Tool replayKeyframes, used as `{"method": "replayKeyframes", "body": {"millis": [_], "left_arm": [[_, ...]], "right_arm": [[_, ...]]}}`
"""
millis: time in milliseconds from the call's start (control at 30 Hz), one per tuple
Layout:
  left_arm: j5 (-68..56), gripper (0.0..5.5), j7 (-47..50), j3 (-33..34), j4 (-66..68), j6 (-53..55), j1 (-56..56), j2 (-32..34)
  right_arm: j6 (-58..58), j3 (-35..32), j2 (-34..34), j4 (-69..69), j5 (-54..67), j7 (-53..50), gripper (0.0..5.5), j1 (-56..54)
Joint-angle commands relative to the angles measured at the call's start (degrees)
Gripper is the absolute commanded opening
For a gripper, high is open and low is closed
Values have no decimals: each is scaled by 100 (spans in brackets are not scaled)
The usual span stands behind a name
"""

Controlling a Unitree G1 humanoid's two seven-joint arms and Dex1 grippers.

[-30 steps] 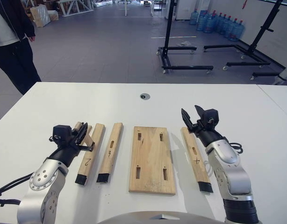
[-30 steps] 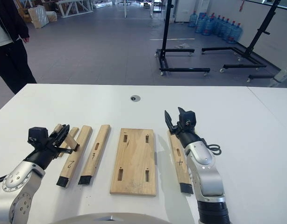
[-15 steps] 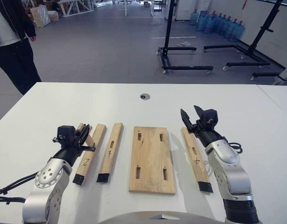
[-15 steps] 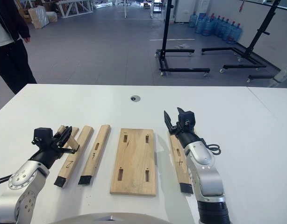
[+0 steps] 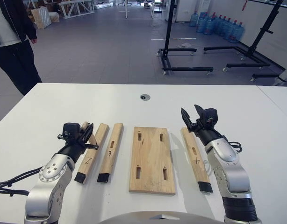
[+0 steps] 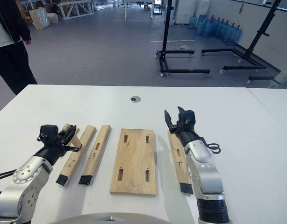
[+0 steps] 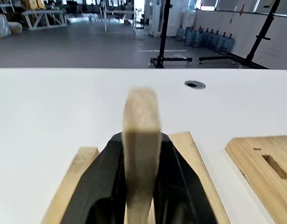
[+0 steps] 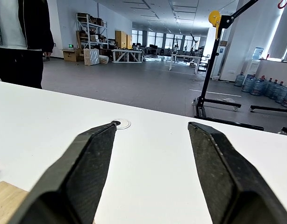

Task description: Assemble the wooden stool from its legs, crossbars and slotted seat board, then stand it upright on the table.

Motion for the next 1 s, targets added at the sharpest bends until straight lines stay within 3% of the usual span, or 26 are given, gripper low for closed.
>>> {"method": "replayKeyframes", "body": {"millis": [33, 233, 367, 800, 1000], "left_arm": [[54, 114, 33, 9, 36, -1, -103, -25], [-100, 190, 79, 249, -138, 21, -299, -89], [-45, 190, 107, 438, -319, -458, -708, -38], [-622, 190, 296, 1088, 315, 183, -2125, 207], [-748, 190, 313, 1055, 496, 351, -2719, 272]], "right_arm": [[-81, -70, 32, 90, -31, -61, 282, -115], [-161, -80, 100, 125, -12, -129, 282, -179], [-211, -69, 171, 152, 39, -134, 282, -207], [-276, -19, 212, 39, 198, 49, 282, -339], [-351, 102, 300, 185, 135, 55, 282, -422]]}}
